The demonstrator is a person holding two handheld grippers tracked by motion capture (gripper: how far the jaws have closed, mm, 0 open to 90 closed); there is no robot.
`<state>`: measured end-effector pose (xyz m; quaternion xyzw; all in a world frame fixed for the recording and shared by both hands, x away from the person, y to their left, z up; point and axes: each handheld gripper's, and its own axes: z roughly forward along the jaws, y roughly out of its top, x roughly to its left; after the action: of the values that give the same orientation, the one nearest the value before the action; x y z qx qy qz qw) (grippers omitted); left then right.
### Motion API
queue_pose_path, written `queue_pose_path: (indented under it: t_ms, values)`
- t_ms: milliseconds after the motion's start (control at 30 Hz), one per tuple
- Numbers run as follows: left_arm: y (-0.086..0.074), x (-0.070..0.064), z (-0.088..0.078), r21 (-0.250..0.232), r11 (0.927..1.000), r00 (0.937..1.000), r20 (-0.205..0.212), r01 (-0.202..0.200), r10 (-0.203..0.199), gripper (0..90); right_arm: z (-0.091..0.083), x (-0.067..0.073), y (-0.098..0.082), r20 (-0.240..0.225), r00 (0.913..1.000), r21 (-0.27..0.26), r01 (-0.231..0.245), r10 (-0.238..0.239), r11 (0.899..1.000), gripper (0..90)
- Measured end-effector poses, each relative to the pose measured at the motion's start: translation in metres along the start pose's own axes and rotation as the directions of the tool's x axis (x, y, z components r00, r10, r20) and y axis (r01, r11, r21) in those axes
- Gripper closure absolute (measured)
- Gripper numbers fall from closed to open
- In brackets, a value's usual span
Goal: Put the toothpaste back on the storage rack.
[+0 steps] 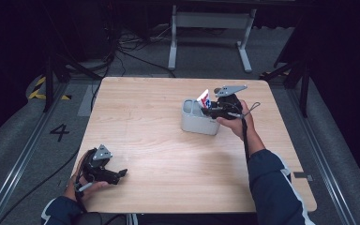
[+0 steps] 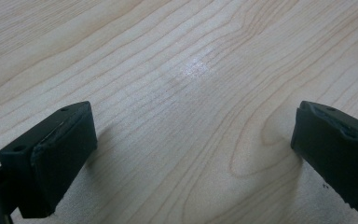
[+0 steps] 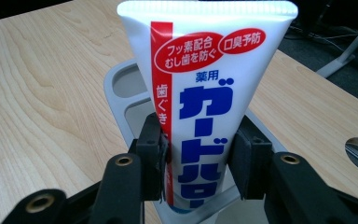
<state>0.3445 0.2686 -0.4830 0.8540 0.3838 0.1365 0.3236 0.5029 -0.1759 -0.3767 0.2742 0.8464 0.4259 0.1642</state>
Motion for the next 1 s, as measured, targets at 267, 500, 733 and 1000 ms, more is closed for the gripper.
queue_pose_path:
  t_ms: [267, 500, 733, 1000]
  values:
    - [0.000, 0.000, 0.000, -0.001, 1.0000, 1.0000, 0.000, 0.001, -0.001, 0.5, -0.002, -0.003, -0.001, 0.036, 0.9993, -0.010, 0.006, -0.006, 1.000, 61.6]
    - [0.000, 0.000, 0.000, 0.000, 1.0000, 1.0000, 0.000, 0.000, 0.000, 0.5, 0.001, -0.005, 0.002, 0.038, 0.9993, -0.032, -0.004, 0.005, 0.999, 61.8]
    - [0.000, 0.000, 0.000, 0.000, 1.0000, 1.0000, 0.000, 0.000, 0.000, 0.5, 0.004, -0.004, 0.008, 0.019, 0.9998, -0.061, -0.009, 0.010, 0.998, 61.4]
    - [0.000, 0.000, 0.000, 0.000, 1.0000, 1.0000, 0.000, 0.000, 0.000, 0.5, 0.010, -0.004, 0.005, 0.014, 0.9997, -0.021, -0.020, 0.020, 1.000, 60.4]
